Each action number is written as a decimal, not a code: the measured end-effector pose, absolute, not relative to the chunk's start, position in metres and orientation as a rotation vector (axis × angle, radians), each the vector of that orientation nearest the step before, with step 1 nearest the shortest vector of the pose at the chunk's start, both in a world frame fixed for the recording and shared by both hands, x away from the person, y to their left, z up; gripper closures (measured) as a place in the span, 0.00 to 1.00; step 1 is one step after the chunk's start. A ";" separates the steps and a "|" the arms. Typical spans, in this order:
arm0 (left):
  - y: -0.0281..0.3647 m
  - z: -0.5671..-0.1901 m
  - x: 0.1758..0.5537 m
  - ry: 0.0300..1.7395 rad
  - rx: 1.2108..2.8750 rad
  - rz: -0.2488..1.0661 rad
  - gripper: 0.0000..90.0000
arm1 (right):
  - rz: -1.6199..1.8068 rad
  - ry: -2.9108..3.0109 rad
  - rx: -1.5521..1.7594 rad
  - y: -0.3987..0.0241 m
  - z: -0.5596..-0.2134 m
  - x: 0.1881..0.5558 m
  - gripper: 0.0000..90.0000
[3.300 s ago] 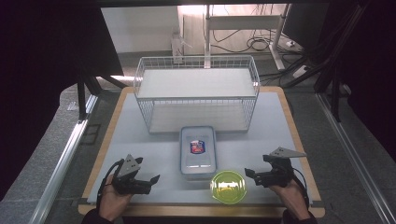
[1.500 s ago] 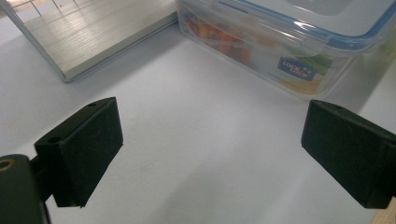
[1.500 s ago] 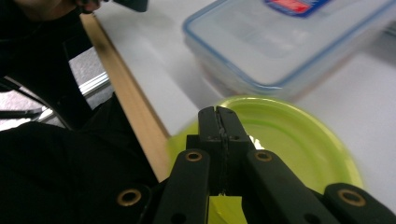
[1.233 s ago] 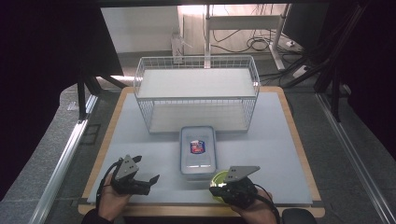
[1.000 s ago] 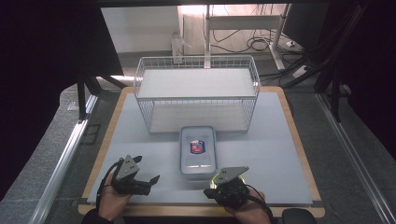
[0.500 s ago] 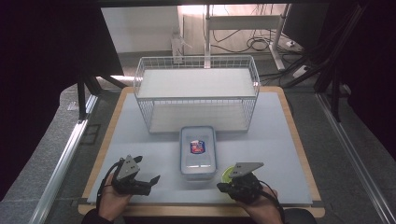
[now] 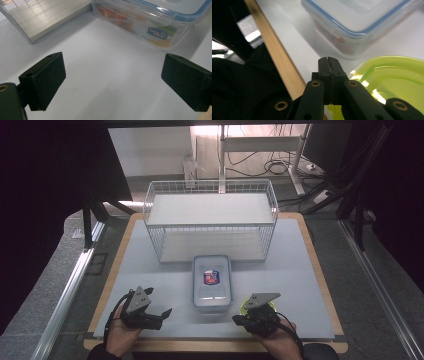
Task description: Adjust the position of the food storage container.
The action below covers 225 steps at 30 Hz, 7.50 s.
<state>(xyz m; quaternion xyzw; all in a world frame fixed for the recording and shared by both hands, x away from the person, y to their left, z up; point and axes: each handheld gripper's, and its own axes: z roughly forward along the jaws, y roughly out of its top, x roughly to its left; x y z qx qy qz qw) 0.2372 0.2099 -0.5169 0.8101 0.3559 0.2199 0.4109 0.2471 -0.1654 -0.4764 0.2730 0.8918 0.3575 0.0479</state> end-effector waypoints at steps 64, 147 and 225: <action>0.143 -0.526 0.271 0.758 2.182 0.240 1.00 | 1.143 2.394 1.053 -0.236 -0.463 0.270 0.72; 0.105 -0.496 0.412 0.789 2.169 0.157 1.00 | 0.950 2.402 1.297 -0.232 -0.487 0.278 0.99; 0.181 -0.515 0.284 1.032 2.137 0.187 0.79 | 0.932 2.432 1.113 -0.177 -0.493 0.320 0.96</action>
